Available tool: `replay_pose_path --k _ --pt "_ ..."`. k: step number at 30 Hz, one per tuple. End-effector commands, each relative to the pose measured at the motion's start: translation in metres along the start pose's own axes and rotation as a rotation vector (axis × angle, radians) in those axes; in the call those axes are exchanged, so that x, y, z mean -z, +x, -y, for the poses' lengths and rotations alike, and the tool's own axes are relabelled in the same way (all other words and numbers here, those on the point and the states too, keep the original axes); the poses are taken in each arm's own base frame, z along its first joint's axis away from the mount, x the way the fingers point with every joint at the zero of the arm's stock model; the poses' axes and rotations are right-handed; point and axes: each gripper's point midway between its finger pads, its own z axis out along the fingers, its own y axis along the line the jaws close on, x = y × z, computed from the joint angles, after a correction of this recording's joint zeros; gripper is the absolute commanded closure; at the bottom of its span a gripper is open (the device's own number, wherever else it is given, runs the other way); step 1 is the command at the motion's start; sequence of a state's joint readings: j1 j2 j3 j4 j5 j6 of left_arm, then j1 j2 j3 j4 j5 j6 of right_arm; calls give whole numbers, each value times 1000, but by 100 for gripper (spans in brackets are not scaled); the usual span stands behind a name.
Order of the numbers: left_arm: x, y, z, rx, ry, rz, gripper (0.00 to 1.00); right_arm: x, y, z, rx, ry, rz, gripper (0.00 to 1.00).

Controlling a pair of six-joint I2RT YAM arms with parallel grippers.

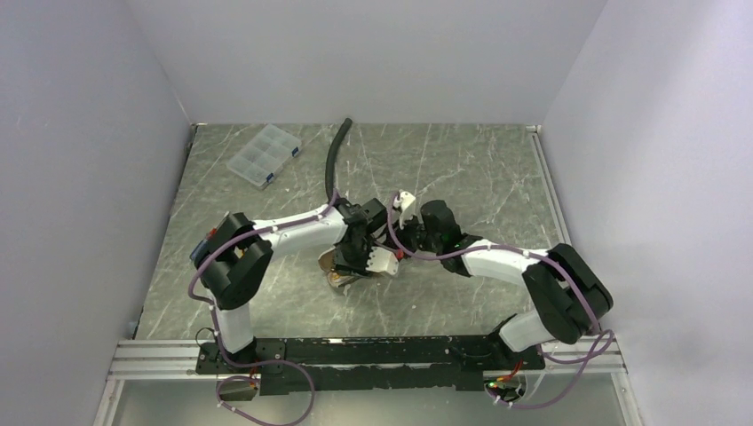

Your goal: Organize the sunglasses

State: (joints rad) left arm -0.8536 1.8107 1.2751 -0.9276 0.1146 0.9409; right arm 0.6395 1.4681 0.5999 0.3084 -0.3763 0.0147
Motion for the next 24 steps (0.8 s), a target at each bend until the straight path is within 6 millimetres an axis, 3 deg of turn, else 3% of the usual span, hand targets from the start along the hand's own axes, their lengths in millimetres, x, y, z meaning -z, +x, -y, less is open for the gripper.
replay_pose_path --k 1,9,16,24 --pt "-15 11 19 119 43 -116 97 15 -71 -9 -28 -36 241 52" --pt "-10 5 12 208 -13 -85 97 11 -52 16 -169 41 181 56" --pt "-2 1 5 302 -67 -55 97 15 -45 20 -269 28 163 57" --pt "5 1 -1 352 -133 -9 97 13 -10 50 -426 198 57 59"
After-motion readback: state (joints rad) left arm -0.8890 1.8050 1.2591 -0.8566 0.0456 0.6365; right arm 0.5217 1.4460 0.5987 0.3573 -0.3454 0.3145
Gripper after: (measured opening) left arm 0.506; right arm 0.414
